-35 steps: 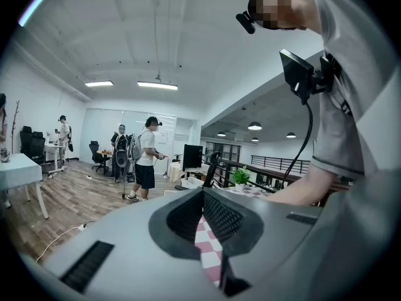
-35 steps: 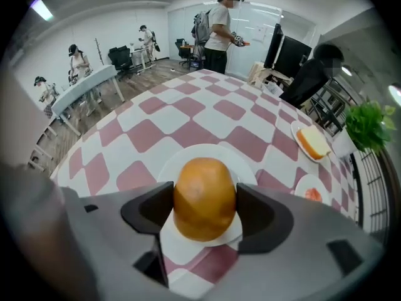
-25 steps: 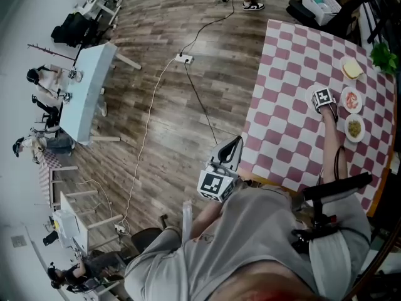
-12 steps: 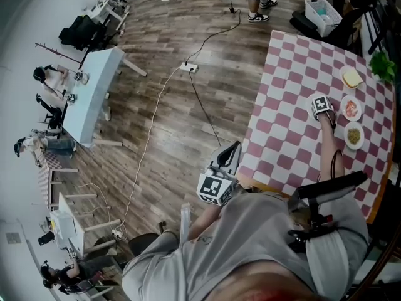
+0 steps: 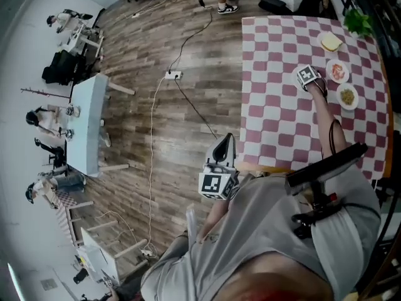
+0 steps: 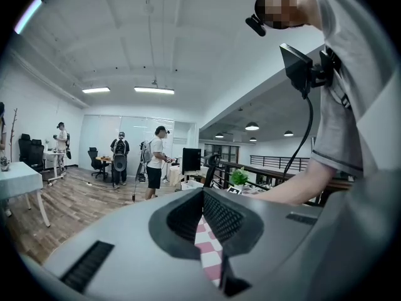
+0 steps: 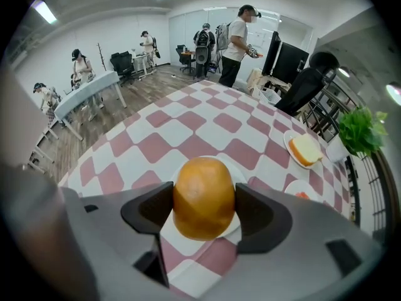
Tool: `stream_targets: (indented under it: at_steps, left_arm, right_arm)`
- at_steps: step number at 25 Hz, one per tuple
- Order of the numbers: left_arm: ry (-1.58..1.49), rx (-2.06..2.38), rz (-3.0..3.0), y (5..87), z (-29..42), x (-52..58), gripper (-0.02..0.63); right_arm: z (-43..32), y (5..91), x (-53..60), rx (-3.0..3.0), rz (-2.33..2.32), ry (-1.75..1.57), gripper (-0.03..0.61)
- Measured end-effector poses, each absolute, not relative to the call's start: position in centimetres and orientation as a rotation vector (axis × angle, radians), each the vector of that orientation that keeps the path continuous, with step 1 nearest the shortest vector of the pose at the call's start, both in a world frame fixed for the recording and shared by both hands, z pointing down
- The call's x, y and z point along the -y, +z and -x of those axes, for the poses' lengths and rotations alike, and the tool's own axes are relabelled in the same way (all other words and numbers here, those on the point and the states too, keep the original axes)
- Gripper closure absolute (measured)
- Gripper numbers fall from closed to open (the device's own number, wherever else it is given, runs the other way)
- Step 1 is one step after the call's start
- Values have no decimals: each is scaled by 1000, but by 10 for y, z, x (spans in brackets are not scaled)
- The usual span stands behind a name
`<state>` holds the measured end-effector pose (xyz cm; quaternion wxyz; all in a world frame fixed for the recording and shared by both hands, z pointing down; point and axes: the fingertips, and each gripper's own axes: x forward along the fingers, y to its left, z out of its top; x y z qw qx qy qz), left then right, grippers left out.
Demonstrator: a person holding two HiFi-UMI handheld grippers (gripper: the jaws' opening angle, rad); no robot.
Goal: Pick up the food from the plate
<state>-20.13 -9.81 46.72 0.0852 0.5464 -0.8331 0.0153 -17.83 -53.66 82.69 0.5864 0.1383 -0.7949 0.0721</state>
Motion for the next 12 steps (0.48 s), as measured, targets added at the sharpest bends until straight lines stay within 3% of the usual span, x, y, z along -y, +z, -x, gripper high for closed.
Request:
stream_targets:
  at_steps: [12]
  left_arm:
    - [9, 2376, -1809, 473, 196, 118, 604]
  right_arm:
    - [167, 758, 516, 1948, -302, 61, 267]
